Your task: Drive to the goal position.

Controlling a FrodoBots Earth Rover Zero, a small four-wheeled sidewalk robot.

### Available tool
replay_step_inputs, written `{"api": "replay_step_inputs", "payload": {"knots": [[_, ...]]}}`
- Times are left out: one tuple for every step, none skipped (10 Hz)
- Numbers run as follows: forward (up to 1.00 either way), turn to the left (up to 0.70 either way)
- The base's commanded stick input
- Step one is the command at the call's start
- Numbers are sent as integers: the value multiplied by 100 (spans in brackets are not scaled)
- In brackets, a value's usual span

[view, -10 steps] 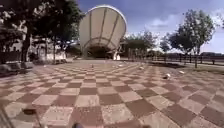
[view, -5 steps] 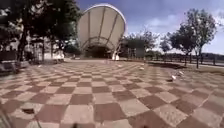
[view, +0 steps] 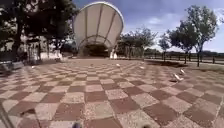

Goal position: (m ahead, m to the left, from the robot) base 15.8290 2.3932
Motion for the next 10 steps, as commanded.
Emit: {"api": "replay_step_inputs", "payload": {"knots": [[70, 35], [70, 35], [70, 35], [70, 35], [70, 35], [70, 16], [70, 0], [70, 0], [70, 0], [70, 0]]}}
